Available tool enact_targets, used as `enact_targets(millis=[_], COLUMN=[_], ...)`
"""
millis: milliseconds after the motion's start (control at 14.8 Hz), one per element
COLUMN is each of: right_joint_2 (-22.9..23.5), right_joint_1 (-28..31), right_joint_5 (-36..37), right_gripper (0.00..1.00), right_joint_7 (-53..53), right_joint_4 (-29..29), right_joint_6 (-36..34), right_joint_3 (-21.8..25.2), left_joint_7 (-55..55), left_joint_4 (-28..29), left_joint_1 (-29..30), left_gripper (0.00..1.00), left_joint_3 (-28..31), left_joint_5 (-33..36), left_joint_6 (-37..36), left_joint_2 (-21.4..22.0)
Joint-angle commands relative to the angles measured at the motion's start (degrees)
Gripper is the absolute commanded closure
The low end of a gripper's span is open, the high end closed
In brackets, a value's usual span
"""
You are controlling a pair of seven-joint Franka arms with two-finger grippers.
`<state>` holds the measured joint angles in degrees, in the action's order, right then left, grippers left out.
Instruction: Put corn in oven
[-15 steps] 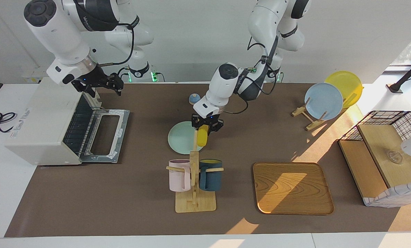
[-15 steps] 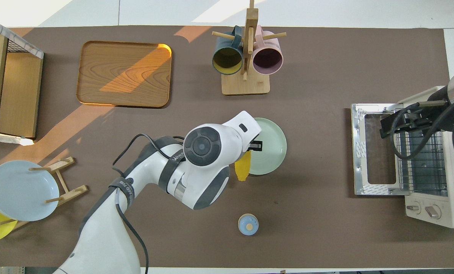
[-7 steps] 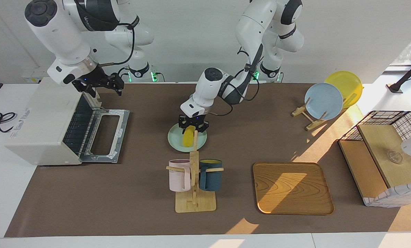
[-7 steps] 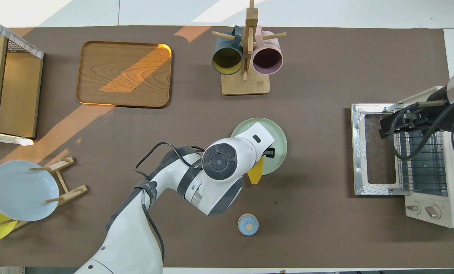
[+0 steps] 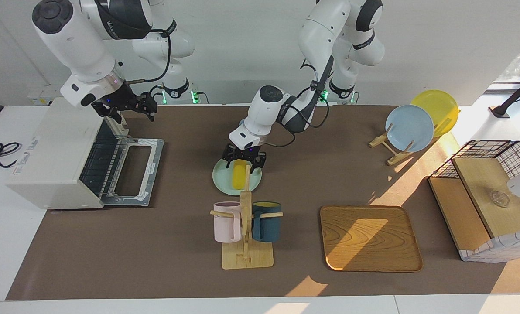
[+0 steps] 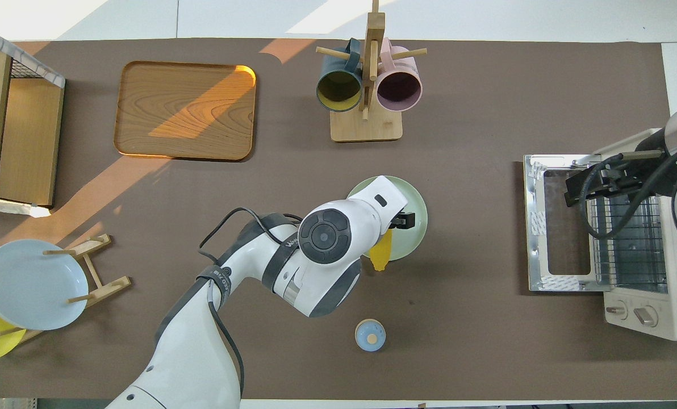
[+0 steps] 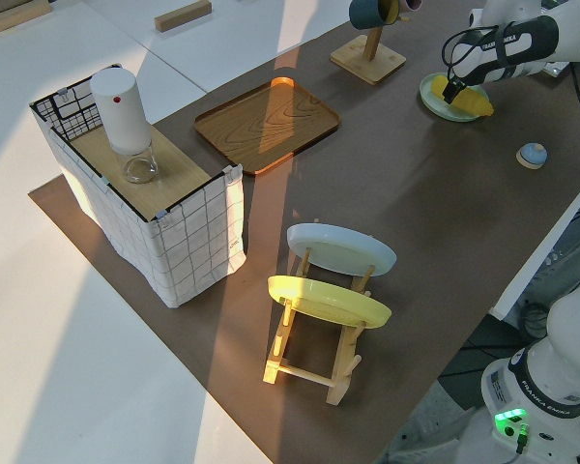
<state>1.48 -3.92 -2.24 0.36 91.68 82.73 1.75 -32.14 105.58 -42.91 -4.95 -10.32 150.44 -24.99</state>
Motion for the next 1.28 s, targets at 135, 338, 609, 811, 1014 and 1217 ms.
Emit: enact_targets(millis=[135, 338, 609, 811, 1014, 1217], right_joint_2=[-1.2, -0.9, 4.8, 12.0, 18.6, 23.5], right_joint_1=[0.1, -1.4, -12.0, -22.9, -28.7, -31.7], right_joint_5=[0.8, 0.0, 0.1, 0.0, 0.8, 1.0], right_gripper=[0.00, 0.00, 0.00, 0.00, 0.00, 0.00], right_joint_7=[0.3, 0.9, 13.1, 28.8, 34.5, 36.5], right_joint_4=[1.6, 2.2, 1.8, 1.5, 1.1, 1.7], right_joint_6=[1.7, 6.3, 12.3, 23.5, 31.1, 37.5], right_joint_3=[-0.4, -0.8, -1.0, -1.0, -1.0, -1.0], left_joint_7=[1.9, 10.0, 16.3, 18.7, 19.6, 21.6], left_joint_4=[-7.2, -9.4, -12.0, -12.3, -12.5, -12.4], left_joint_1=[5.5, 13.0, 22.0, 26.8, 30.1, 33.1], left_gripper=[0.00, 0.00, 0.00, 0.00, 0.00, 0.00], left_joint_3=[0.4, 0.5, 0.6, 0.7, 0.8, 1.2], left_joint_5=[-0.7, -0.7, -0.6, 2.4, 6.2, 10.5], left_joint_6=[-13.7, -25.2, -30.3, -31.2, -32.7, -37.6], left_joint_2=[1.7, 5.8, 7.2, 8.1, 9.5, 12.7])
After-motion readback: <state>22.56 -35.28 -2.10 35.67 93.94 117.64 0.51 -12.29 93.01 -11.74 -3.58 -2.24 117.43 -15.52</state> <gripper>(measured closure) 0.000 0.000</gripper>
